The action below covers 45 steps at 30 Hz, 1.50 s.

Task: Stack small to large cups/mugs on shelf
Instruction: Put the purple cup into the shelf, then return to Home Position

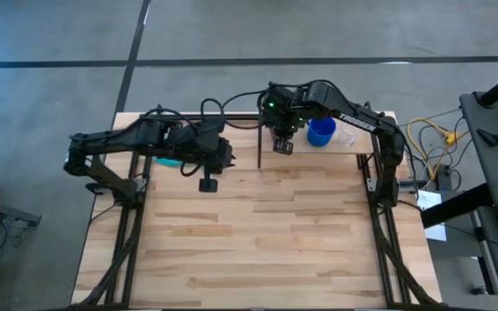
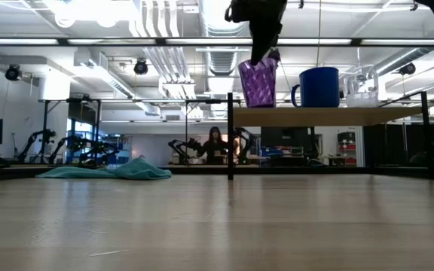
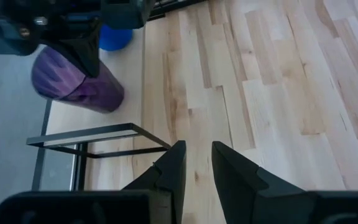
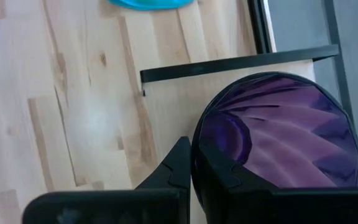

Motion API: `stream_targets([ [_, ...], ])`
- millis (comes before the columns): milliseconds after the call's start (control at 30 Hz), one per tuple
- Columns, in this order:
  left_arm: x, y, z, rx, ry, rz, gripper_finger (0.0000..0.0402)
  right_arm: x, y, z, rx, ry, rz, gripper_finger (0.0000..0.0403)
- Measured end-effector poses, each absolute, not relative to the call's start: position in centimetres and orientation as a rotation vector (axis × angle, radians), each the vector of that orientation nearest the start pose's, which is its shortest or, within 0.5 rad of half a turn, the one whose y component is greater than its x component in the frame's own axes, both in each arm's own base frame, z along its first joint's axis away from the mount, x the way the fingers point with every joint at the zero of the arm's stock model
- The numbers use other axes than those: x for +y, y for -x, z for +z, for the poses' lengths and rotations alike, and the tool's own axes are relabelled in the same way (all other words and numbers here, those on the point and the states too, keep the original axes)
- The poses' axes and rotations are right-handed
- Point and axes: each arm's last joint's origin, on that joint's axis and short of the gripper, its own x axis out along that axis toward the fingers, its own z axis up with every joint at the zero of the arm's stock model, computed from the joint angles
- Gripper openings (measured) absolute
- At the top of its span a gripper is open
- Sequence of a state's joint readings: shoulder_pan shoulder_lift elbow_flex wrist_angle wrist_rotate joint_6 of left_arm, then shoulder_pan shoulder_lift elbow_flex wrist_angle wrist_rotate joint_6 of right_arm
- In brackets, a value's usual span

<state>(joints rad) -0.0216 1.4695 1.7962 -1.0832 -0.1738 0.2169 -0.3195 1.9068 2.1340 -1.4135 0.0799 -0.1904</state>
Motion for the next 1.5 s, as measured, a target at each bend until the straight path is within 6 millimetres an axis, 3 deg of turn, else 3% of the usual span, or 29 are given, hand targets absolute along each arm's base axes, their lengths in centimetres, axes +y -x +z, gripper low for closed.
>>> stream_targets([
  [367,-0.1,-26.1,44.6,0.730,-0.277,0.068,0.0063,-12.1,-35.2,37.5,1.171,-0.003,-0.267,0.0013],
  [900,0.0,-25.9,44.5,0.744,-0.279,0.066,0.0063,-12.2,-34.9,36.5,1.241,-0.049,-0.278,0.0102],
  [1200,0.0,-25.9,44.4,0.753,-0.279,0.065,0.0063,-11.9,-34.2,38.2,1.222,-0.040,-0.280,0.0107],
  [1333,0.0,-25.7,44.5,0.752,-0.279,0.065,0.0063,-11.3,-32.7,39.6,1.275,-0.057,-0.277,0.0106],
  [1500,0.1,-24.7,45.2,0.724,-0.295,0.094,0.0063,-10.3,-31.3,42.4,1.145,-0.061,-0.300,0.0100],
])
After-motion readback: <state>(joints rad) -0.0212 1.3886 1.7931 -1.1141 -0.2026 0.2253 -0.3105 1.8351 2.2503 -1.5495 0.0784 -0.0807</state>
